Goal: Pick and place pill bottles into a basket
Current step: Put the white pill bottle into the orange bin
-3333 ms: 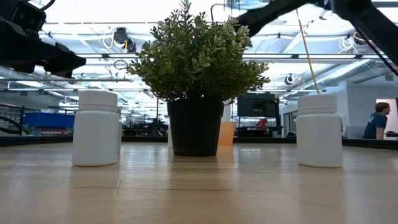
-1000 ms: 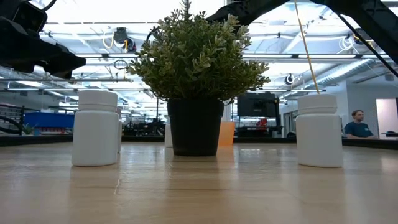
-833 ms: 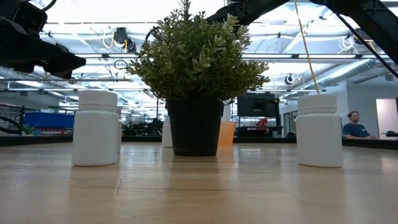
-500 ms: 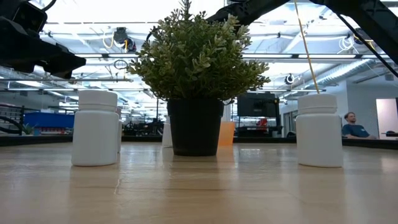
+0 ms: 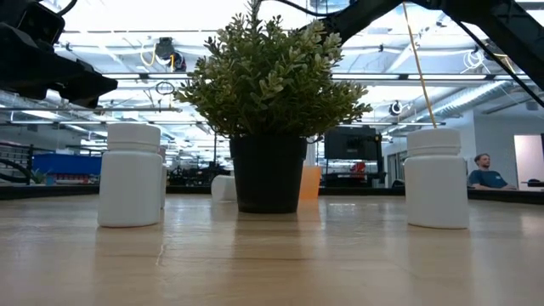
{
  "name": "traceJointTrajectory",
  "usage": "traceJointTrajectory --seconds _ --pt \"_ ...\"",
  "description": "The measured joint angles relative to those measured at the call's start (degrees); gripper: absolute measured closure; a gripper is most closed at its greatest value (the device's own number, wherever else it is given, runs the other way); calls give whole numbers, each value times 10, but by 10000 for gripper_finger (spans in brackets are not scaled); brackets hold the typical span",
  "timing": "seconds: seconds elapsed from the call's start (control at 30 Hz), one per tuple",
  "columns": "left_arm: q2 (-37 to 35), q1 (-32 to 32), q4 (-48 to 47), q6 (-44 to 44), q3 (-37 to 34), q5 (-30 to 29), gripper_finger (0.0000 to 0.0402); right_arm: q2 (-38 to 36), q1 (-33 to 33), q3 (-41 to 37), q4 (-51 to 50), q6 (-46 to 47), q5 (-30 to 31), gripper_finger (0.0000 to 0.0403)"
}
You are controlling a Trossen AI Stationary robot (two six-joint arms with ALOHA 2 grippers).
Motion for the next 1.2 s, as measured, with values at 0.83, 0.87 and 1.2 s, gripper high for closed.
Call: traceJointTrajectory --seconds 0.83,0.87,1.2 --pt "0 0 1 -13 0 1 146 -14 12 -52 4 -308 -46 200" --pt "0 0 1 -14 0 1 146 -13 13 -58 6 -297 -36 201" --pt "0 0 1 -11 0 0 146 -13 4 -108 60 -225 -34 206"
